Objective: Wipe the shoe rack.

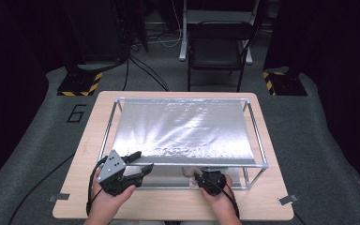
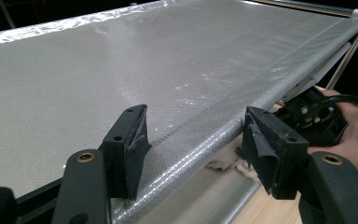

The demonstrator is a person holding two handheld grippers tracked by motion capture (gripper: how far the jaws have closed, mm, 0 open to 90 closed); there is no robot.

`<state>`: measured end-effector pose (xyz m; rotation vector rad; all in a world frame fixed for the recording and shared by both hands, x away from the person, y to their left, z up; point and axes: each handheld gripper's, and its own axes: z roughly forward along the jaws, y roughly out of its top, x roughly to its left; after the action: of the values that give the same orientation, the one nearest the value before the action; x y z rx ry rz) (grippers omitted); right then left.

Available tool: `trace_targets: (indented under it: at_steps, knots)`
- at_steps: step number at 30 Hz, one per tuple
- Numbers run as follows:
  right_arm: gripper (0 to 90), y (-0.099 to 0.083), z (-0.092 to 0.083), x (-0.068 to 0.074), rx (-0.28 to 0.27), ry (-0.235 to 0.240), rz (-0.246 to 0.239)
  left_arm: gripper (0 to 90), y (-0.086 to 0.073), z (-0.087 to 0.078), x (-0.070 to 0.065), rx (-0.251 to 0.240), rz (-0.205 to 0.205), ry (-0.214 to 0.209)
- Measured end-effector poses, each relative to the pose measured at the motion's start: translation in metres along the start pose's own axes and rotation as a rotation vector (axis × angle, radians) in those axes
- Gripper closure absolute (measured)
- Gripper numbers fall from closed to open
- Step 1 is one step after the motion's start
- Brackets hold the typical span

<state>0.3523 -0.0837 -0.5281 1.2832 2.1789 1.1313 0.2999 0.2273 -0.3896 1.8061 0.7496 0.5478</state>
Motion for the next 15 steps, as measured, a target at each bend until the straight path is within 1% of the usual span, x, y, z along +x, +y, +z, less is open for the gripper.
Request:
trace_targets:
  at_steps: [1,2,3,4,5,6,7,9,10,11,13,14,15]
  knots:
    - [70.4,-0.002,-0.003,-0.006,-0.007,0.012,-0.003,40.4,0.000,0.000,0.000,0.000,0.001,0.001]
    - [70.3,-0.005,-0.007,-0.014,0.000,-0.024,-0.003,40.4,0.000,0.000,0.000,0.003,0.001,0.000]
    - [70.4,-0.007,-0.010,-0.019,0.018,-0.048,0.000,40.5,0.000,0.000,0.000,0.001,-0.001,0.000]
    - [70.4,-0.008,-0.015,-0.023,0.032,-0.056,0.023,40.5,0.000,0.000,-0.001,0.003,-0.001,0.001]
    - [70.4,-0.010,-0.018,-0.028,0.034,-0.053,0.029,40.5,0.000,0.001,-0.001,-0.001,-0.001,-0.001]
    - [70.4,-0.010,-0.022,-0.034,0.024,-0.023,-0.008,40.5,0.001,0.001,-0.002,0.002,0.002,-0.007]
    - [70.4,-0.010,-0.028,-0.035,0.074,-0.044,0.003,40.7,0.001,0.002,-0.003,-0.002,0.006,-0.006]
    - [70.3,-0.009,-0.029,-0.035,0.079,-0.058,-0.006,40.6,0.001,0.002,-0.003,0.011,0.001,-0.008]
    - [70.3,-0.009,-0.028,-0.034,0.087,-0.080,-0.005,40.6,0.001,0.002,-0.003,0.008,0.001,-0.006]
    - [70.2,-0.009,-0.026,-0.033,0.076,-0.081,0.009,40.6,0.001,0.002,-0.003,0.008,0.002,-0.007]
    - [70.0,-0.008,-0.025,-0.030,0.080,-0.074,0.007,40.6,0.001,0.002,-0.003,0.007,0.002,-0.007]
    - [70.0,-0.007,-0.023,-0.028,0.073,-0.062,0.011,40.6,0.001,0.002,-0.003,0.007,0.001,-0.008]
    - [70.0,-0.006,-0.021,-0.025,0.070,-0.064,-0.001,40.6,0.001,0.003,-0.003,0.003,0.002,-0.006]
